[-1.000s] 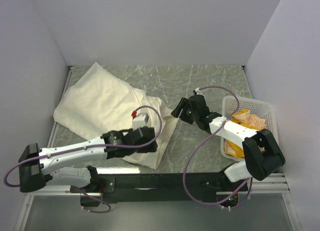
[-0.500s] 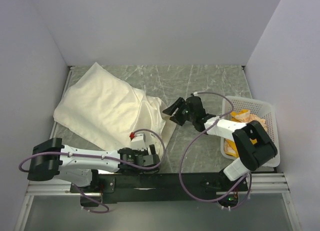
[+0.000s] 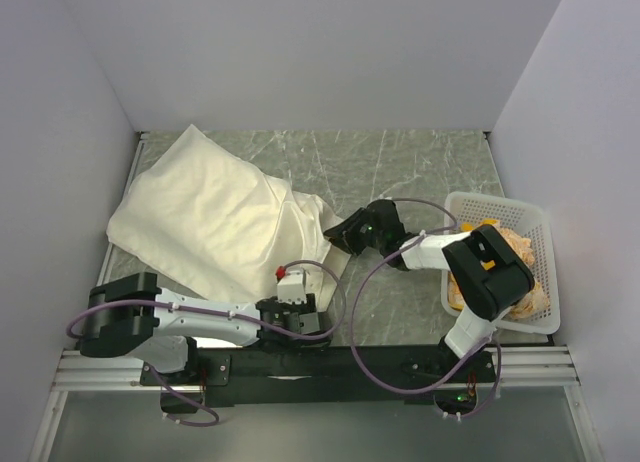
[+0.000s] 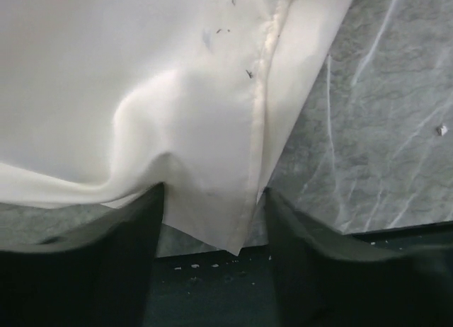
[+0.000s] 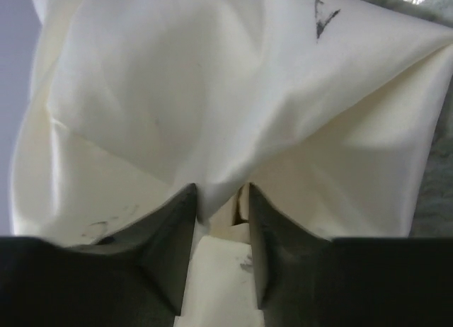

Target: Put the pillow into the pillowcase

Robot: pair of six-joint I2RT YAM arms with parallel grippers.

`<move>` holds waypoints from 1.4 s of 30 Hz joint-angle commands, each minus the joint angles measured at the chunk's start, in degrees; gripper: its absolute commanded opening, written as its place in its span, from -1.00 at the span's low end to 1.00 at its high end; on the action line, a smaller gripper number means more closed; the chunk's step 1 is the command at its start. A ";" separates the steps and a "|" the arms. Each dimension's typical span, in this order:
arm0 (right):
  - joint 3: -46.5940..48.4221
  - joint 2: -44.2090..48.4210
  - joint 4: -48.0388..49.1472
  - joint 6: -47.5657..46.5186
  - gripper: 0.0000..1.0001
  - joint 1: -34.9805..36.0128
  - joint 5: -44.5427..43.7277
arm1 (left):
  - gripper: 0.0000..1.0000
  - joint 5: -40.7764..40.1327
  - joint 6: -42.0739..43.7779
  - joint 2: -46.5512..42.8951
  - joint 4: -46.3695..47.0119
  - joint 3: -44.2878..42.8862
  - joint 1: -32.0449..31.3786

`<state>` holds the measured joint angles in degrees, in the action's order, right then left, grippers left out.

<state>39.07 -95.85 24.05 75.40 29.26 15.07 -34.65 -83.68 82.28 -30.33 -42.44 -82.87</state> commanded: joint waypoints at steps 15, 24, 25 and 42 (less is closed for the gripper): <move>10.84 -2.13 -12.10 -11.49 -1.00 -25.73 6.02 | -0.98 11.70 -5.17 -15.92 5.80 10.09 -8.16; 22.80 -8.82 -21.85 -17.73 -1.00 -28.99 6.48 | -0.98 14.96 -5.01 -8.28 12.74 8.24 -17.24; 22.54 -7.69 -22.90 -18.35 -1.00 -30.47 5.77 | -0.98 16.01 -3.87 -8.62 14.31 8.25 -17.24; 17.53 4.44 -29.51 -28.90 -1.00 -30.93 -4.35 | 0.63 9.69 -5.62 -18.40 9.04 7.90 -9.15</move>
<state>56.66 -95.18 -5.78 49.21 -0.75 14.81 -27.09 -88.71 59.35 -24.03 -34.22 -92.18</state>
